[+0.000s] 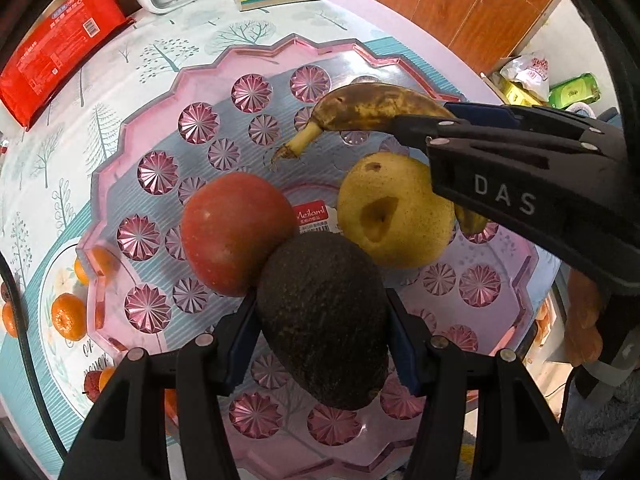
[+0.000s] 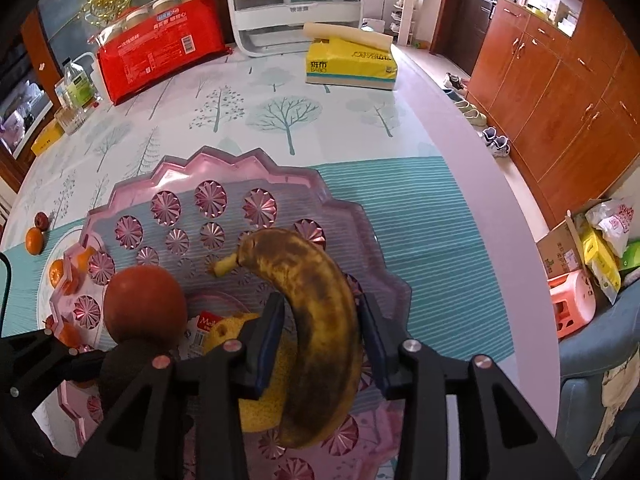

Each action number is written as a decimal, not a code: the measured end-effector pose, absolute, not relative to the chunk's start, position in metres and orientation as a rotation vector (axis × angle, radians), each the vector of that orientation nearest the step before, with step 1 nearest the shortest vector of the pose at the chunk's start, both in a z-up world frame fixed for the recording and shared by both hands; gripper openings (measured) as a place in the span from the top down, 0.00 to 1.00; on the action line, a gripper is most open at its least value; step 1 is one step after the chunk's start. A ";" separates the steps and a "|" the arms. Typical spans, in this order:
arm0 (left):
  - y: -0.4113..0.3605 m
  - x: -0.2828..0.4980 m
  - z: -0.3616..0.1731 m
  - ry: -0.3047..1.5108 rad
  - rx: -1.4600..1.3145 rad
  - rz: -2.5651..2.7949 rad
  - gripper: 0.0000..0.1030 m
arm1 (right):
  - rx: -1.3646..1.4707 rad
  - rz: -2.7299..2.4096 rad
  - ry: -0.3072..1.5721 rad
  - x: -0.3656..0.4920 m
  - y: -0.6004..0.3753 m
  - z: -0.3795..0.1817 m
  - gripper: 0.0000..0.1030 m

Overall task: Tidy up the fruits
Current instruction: 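Lower the avocado and banana into the bowl and open both tools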

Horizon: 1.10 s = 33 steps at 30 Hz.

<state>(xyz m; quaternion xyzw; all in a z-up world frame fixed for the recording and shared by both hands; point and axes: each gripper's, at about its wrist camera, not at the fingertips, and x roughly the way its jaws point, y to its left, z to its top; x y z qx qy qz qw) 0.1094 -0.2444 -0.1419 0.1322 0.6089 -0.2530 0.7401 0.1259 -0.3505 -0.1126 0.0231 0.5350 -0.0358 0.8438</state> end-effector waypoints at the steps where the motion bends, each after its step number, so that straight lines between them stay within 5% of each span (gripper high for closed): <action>1: -0.244 0.109 -0.140 1.328 0.288 -0.556 0.44 | 0.056 -0.071 1.125 0.125 -0.351 -0.112 0.57; 7: -0.244 0.108 -0.124 1.248 0.306 -0.530 0.28 | 0.084 -0.066 1.098 0.116 -0.348 -0.105 0.55; 33: -0.185 0.083 -0.069 1.148 0.226 -0.436 0.17 | 0.245 -0.068 1.006 0.054 -0.329 -0.069 0.55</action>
